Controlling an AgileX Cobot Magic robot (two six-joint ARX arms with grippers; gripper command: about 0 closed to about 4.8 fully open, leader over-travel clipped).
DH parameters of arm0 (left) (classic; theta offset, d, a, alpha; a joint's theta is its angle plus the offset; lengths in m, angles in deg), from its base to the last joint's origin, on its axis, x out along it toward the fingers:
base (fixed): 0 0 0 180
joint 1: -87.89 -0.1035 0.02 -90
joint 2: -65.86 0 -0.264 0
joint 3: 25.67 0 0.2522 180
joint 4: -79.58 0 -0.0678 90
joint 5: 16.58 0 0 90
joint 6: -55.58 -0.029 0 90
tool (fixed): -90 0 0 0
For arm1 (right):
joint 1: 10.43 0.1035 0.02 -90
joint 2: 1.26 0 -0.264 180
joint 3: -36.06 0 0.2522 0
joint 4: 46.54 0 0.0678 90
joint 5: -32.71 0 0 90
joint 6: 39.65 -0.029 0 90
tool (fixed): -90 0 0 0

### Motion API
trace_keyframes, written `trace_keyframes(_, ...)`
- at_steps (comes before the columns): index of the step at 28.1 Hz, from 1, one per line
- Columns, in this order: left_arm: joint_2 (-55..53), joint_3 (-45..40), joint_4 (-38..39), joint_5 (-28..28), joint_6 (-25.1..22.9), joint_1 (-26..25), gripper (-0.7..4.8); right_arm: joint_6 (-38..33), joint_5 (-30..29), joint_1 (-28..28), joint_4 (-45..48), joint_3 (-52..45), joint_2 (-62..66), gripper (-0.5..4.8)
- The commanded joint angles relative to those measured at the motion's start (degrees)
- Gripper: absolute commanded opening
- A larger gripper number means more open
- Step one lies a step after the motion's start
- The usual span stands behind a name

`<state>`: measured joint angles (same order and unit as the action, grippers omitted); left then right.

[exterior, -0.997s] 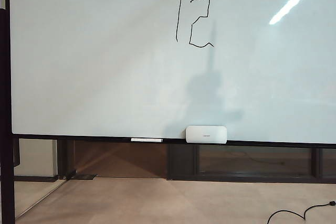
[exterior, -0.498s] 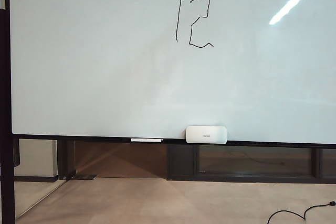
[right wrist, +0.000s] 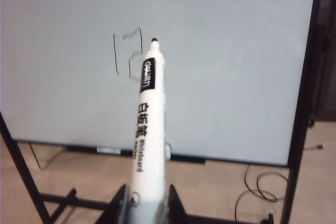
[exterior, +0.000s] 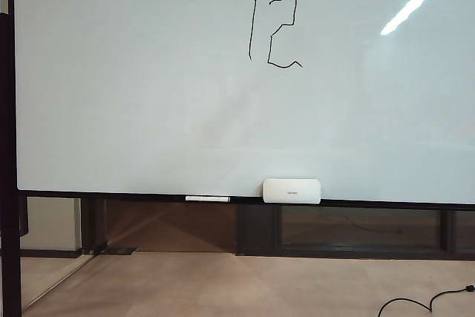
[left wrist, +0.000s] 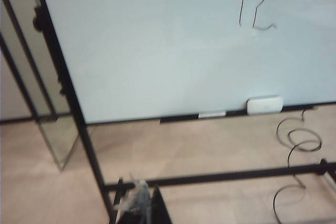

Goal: Reach to the right to find the marker pen, pick it up, and write the number 12 on the whiteboard.

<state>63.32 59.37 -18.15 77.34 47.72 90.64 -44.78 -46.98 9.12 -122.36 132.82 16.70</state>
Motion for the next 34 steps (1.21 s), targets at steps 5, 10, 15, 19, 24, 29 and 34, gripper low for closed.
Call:
trace_keyframes(5,2.32,-0.72,5.99,5.11,2.56,-3.85,-0.05,-0.26,-1.42,-0.17,0.13,-8.07,-9.51,-0.06)
trace_keyframes(10,2.32,-3.52,2.34,8.63,3.85,-6.64,-0.05,-1.36,-1.4,-0.17,0.61,-15.61,-17.29,-0.06)
trace_keyframes(15,2.32,-8.17,-3.65,10.58,6.32,-8.13,-0.05,-0.72,-1.97,-0.33,0.85,-19.45,-17.53,-0.06)
trace_keyframes(19,2.34,-13.62,-11.63,13.62,7.91,-9.99,-0.05,-0.31,-2.56,-0.13,6.12,-24.06,-17.64,-0.06)
trace_keyframes(24,2.34,-21.18,-22.49,15.82,11.34,-11.34,-0.05,-0.26,-3.65,0.15,14.99,-31.82,-17.64,-0.06)
trace_keyframes(29,2.32,-29.46,-32.26,18.21,12.61,-11.76,-0.05,-1.64,-6.4,0.13,25.57,-40.65,-17.64,-0.06)
trace_keyframes(34,2.27,-37.38,-40.94,19.71,12.85,-11.74,-0.05,-4.46,-6.51,0.13,36.37,-49.92,-17.62,-0.06)
